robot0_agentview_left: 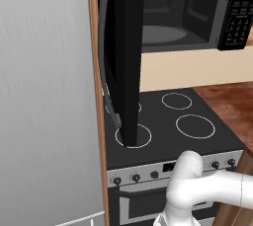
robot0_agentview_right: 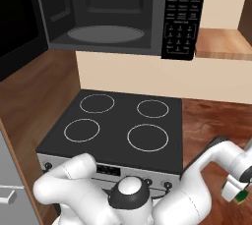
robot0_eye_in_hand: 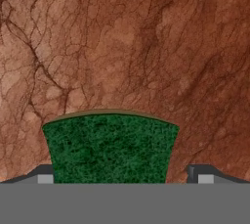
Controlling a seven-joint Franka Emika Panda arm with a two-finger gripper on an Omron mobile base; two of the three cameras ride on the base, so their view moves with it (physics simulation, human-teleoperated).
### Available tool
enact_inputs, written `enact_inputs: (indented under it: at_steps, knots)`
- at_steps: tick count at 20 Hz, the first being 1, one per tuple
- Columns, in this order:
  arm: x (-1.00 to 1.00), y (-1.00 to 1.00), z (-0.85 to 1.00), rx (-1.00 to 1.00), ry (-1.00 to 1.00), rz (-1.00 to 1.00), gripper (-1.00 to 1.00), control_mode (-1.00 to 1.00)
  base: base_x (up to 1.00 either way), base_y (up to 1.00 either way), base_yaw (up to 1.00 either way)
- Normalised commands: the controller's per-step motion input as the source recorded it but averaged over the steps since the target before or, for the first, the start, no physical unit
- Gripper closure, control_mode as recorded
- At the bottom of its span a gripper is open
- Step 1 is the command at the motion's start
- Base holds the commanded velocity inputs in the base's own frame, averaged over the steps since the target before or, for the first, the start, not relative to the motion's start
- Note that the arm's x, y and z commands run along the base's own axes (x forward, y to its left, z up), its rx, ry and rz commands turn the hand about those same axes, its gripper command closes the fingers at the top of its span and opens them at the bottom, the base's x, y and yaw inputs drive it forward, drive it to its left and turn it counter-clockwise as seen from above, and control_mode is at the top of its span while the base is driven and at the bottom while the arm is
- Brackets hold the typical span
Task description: Place the sponge inside the microwave to prepare for sanitizing.
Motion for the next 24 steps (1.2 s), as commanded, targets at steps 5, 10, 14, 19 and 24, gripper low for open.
enact_inputs:
  at_steps: [5, 10, 14, 19, 24]
  knots:
    - [0.13, -0.01, -0.13, 0.06, 0.01, 0.00, -1.00, -1.00, 0.00, 0.00, 0.00]
    - [0.00, -0.01, -0.29, 0.09, 0.05, 0.00, 1.00, -1.00, 0.00, 0.00, 0.00]
    - [-0.06, 0.00, -0.25, 0.04, 0.09, 0.00, 1.00, -1.00, 0.00, 0.00, 0.00]
    - [-0.19, 0.04, -0.09, 0.02, 0.00, 0.00, 1.00, -1.00, 0.00, 0.00, 0.00]
    - [-0.23, 0.07, 0.09, 0.00, -0.11, 0.00, 1.00, -1.00, 0.00, 0.00, 0.00]
